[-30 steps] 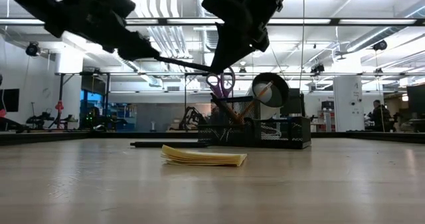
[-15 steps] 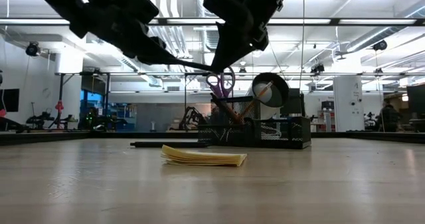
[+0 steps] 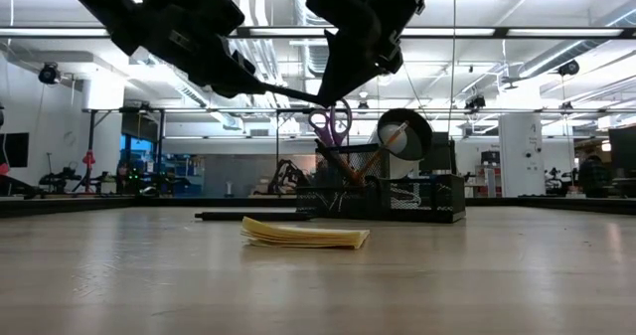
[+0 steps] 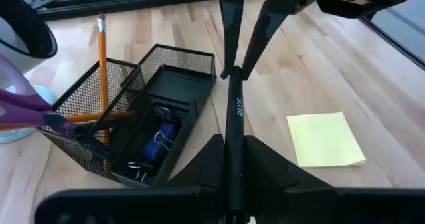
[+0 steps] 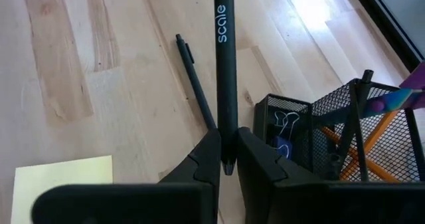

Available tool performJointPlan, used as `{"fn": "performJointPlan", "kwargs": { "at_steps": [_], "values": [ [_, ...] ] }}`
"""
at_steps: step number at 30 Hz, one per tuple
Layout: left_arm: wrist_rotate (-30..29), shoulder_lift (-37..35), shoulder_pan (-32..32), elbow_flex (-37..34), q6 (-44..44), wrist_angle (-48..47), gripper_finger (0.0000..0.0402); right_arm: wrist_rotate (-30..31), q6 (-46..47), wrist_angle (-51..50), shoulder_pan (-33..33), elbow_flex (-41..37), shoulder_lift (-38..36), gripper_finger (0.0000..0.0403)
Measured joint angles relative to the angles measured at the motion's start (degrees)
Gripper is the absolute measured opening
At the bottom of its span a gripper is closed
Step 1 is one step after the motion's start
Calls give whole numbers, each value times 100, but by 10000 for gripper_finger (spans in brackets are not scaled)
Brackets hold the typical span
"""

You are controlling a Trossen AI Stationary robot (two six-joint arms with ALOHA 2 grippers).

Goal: Pick and place office supplies into organizer
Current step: Put the bottom black pen into the black mesh organizer

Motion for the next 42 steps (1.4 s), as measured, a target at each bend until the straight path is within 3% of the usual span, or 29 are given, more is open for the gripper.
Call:
{"fn": "performJointPlan", "kwargs": {
  "at_steps": [4,10,16,21,34,42],
  "values": [
    [-274,-7,-4,140,197,-354,25,18,389,-166,27,6,-33,48],
    [-978,-11,21,560,822,-1044,25,-41,1860,-1829,350,2,-112,95],
    [-1865,365,74,1471,2177,-1727,25,-24,3609,-3214,924,0,-119,132],
    [-2158,1152,122,2501,3218,-2439,25,-23,4349,-3282,1270,0,-119,145],
    [-2517,3254,98,5194,4803,-4679,25,40,4735,-3258,1386,0,-119,137],
    [-2600,3985,89,5933,4766,-4977,34,173,4634,-3248,1388,-11,-119,136]
  ]
}}
